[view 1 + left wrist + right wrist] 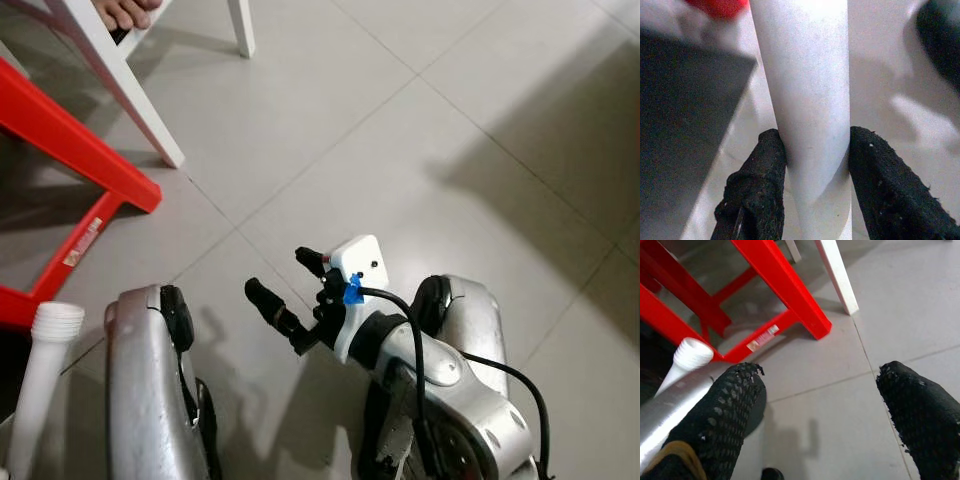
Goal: Building children table
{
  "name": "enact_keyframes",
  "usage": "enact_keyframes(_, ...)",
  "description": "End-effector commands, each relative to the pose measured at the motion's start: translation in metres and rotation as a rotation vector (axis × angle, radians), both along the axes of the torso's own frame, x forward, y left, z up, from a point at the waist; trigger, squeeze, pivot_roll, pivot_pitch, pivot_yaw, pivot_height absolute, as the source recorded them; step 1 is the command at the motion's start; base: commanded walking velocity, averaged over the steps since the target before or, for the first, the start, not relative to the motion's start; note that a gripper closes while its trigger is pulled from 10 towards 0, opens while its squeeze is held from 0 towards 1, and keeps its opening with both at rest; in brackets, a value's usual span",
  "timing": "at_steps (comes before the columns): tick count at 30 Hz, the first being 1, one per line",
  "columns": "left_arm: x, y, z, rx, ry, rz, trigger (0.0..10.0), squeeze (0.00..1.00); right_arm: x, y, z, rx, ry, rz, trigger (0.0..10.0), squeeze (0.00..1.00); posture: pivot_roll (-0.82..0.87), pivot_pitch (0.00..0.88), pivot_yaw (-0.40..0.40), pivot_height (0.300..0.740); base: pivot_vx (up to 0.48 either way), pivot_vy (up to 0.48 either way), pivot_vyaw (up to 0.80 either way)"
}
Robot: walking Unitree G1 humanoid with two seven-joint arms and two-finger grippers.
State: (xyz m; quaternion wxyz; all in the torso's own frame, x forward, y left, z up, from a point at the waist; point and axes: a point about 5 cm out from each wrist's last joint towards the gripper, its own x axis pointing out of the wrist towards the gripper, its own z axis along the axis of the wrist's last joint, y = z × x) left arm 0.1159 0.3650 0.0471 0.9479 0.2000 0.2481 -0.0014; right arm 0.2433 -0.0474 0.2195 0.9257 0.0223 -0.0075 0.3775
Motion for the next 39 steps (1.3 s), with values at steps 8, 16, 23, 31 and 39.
enact_keyframes(8,0.008,-0.008,0.01,-0.03,0.004,-0.005,10.0,0.0,0.002,0.006,-0.008,0.038,0.06,0.07,10.0,0.0,0.08,0.385,-0.016,0.4,0.0,0.0,0.0)
enact_keyframes(16,0.04,-0.021,0.027,-0.028,-0.067,-0.049,10.0,0.0,0.014,-0.002,-0.007,0.107,0.099,0.055,10.0,0.0,0.07,0.316,-0.017,0.43,0.0,0.0,0.0)
enact_keyframes(23,0.06,-0.038,0.033,-0.03,-0.101,-0.109,10.0,0.0,0.019,-0.019,-0.01,0.136,0.114,-0.036,10.0,0.0,0.06,0.267,-0.017,0.455,0.0,0.0,0.0)
enact_keyframes(31,0.081,-0.058,0.037,-0.061,-0.129,-0.177,10.0,0.0,0.025,-0.032,-0.01,0.184,0.122,-0.112,10.0,0.0,0.05,0.214,-0.018,0.485,0.0,0.0,0.0)
enact_keyframes(39,0.103,-0.082,0.043,-0.125,-0.174,-0.231,10.0,0.0,0.033,-0.042,-0.009,0.206,0.115,-0.15,10.0,0.0,0.04,0.13,-0.018,0.52,0.0,0.0,0.0)
